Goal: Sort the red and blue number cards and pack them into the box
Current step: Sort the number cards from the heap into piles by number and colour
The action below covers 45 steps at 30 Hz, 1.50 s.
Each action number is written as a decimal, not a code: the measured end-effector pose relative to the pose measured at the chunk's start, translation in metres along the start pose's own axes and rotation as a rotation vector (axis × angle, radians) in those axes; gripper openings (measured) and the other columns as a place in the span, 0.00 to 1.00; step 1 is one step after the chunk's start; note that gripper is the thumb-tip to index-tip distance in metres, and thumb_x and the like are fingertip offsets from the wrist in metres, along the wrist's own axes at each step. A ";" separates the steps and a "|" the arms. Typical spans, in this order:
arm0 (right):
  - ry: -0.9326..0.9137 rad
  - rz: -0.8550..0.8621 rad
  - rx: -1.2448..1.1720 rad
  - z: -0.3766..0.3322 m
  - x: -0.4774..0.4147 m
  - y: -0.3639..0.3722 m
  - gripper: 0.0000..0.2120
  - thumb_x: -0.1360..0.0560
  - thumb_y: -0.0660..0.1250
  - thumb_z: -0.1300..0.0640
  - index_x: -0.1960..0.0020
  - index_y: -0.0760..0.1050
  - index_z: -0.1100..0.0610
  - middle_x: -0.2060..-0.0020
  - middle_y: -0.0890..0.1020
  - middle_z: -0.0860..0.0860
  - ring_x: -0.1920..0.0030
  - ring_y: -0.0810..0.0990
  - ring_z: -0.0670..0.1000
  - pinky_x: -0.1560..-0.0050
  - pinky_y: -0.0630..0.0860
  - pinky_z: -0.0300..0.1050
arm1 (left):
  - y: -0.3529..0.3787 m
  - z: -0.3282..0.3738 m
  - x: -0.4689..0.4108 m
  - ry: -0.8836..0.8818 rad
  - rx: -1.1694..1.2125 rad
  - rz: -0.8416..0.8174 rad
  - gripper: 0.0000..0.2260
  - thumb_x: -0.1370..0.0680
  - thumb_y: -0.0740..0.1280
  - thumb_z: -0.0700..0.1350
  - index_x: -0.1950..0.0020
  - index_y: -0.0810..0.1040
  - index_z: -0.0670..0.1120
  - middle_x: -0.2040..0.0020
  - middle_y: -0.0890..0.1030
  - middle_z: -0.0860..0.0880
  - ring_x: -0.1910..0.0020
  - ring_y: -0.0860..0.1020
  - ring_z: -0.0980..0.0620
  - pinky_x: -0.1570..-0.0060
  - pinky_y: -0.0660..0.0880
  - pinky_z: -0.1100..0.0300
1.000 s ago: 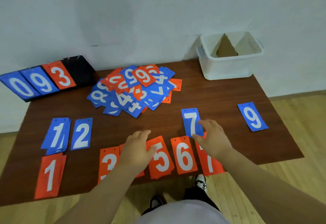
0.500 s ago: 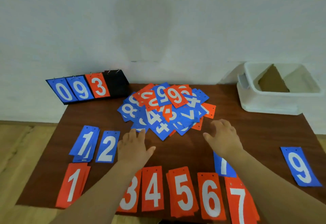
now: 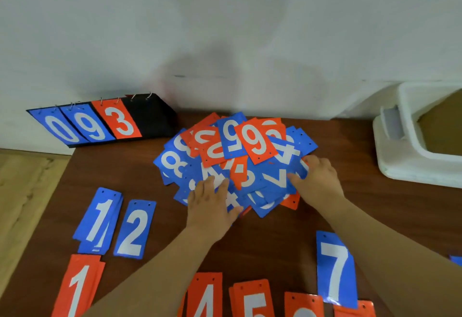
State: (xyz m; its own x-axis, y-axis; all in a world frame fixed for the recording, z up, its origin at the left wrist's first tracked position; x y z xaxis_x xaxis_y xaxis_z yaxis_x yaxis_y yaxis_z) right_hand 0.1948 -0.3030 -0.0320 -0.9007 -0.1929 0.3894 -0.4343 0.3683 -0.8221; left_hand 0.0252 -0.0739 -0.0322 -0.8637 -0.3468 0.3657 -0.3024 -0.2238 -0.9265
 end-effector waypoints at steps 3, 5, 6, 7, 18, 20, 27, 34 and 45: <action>0.023 -0.045 -0.031 0.006 -0.003 0.017 0.37 0.30 0.78 0.42 0.27 0.66 0.52 0.32 0.69 0.57 0.33 0.72 0.61 0.34 0.74 0.59 | 0.020 0.013 0.006 0.074 -0.023 -0.021 0.37 0.22 0.53 0.72 0.18 0.48 0.57 0.19 0.54 0.47 0.20 0.52 0.42 0.23 0.55 0.43; 0.071 -0.036 -0.113 0.008 -0.006 0.021 0.34 0.31 0.80 0.46 0.31 0.68 0.50 0.34 0.71 0.55 0.36 0.75 0.60 0.40 0.79 0.59 | 0.031 0.013 0.010 0.065 -0.001 -0.027 0.36 0.20 0.55 0.70 0.18 0.47 0.58 0.18 0.52 0.48 0.19 0.51 0.44 0.22 0.55 0.44; 0.086 -0.020 -0.148 0.008 -0.008 0.022 0.31 0.31 0.80 0.47 0.33 0.70 0.49 0.36 0.73 0.55 0.39 0.77 0.58 0.45 0.81 0.58 | 0.034 0.011 0.011 0.063 0.003 -0.023 0.34 0.19 0.55 0.68 0.18 0.46 0.58 0.18 0.51 0.49 0.19 0.50 0.45 0.22 0.55 0.45; 0.098 -0.004 -0.169 0.008 -0.009 0.020 0.29 0.30 0.80 0.49 0.35 0.70 0.49 0.38 0.75 0.54 0.43 0.79 0.57 0.50 0.82 0.55 | 0.036 0.010 0.012 0.067 0.000 -0.023 0.33 0.18 0.54 0.66 0.18 0.46 0.59 0.17 0.51 0.50 0.19 0.50 0.45 0.22 0.56 0.45; 0.231 0.083 -0.510 0.028 0.005 0.003 0.08 0.23 0.73 0.52 0.46 0.77 0.48 0.50 0.78 0.45 0.55 0.79 0.46 0.68 0.73 0.41 | 0.041 -0.002 0.021 0.275 -0.082 0.051 0.23 0.25 0.75 0.50 0.30 0.77 0.54 0.31 0.78 0.48 0.29 0.74 0.44 0.37 0.76 0.45; 0.245 0.124 -0.564 0.032 0.013 -0.002 0.07 0.22 0.73 0.51 0.46 0.78 0.49 0.50 0.79 0.45 0.55 0.79 0.46 0.67 0.74 0.42 | 0.038 -0.003 0.027 0.286 -0.090 0.142 0.22 0.30 0.80 0.49 0.38 0.82 0.52 0.40 0.82 0.48 0.37 0.79 0.45 0.44 0.79 0.47; 0.277 0.277 -0.612 0.052 0.050 -0.016 0.05 0.21 0.69 0.53 0.45 0.79 0.49 0.50 0.83 0.47 0.58 0.82 0.52 0.61 0.75 0.46 | 0.019 0.002 0.052 0.373 0.041 0.420 0.18 0.32 0.82 0.49 0.45 0.82 0.50 0.49 0.83 0.50 0.44 0.82 0.49 0.49 0.81 0.50; 0.341 0.412 -0.621 0.058 0.097 -0.028 0.13 0.20 0.65 0.57 0.36 0.78 0.50 0.49 0.82 0.47 0.59 0.82 0.51 0.63 0.77 0.45 | 0.001 0.001 0.077 0.326 0.341 0.472 0.10 0.24 0.75 0.46 0.43 0.85 0.49 0.46 0.84 0.50 0.42 0.81 0.50 0.46 0.81 0.46; 0.232 0.492 -0.793 0.036 0.193 -0.040 0.12 0.20 0.67 0.59 0.39 0.79 0.48 0.47 0.83 0.45 0.54 0.83 0.45 0.62 0.78 0.42 | -0.037 -0.017 0.147 0.273 0.573 0.578 0.09 0.21 0.70 0.41 0.43 0.86 0.49 0.34 0.79 0.48 0.33 0.76 0.49 0.40 0.78 0.55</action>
State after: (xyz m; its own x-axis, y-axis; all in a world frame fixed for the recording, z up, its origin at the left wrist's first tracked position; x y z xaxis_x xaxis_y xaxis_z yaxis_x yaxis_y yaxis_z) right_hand 0.0389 -0.3882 0.0612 -0.9285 0.3004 0.2184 0.1855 0.8845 -0.4280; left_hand -0.0972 -0.1016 0.0539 -0.9085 -0.3333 -0.2520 0.4017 -0.5308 -0.7462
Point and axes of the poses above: each hand's wrist, its own x-axis away from the middle knuckle, its own y-axis out of the palm, z = x × y, the point moved 3 cm from there along -x, towards the middle knuckle
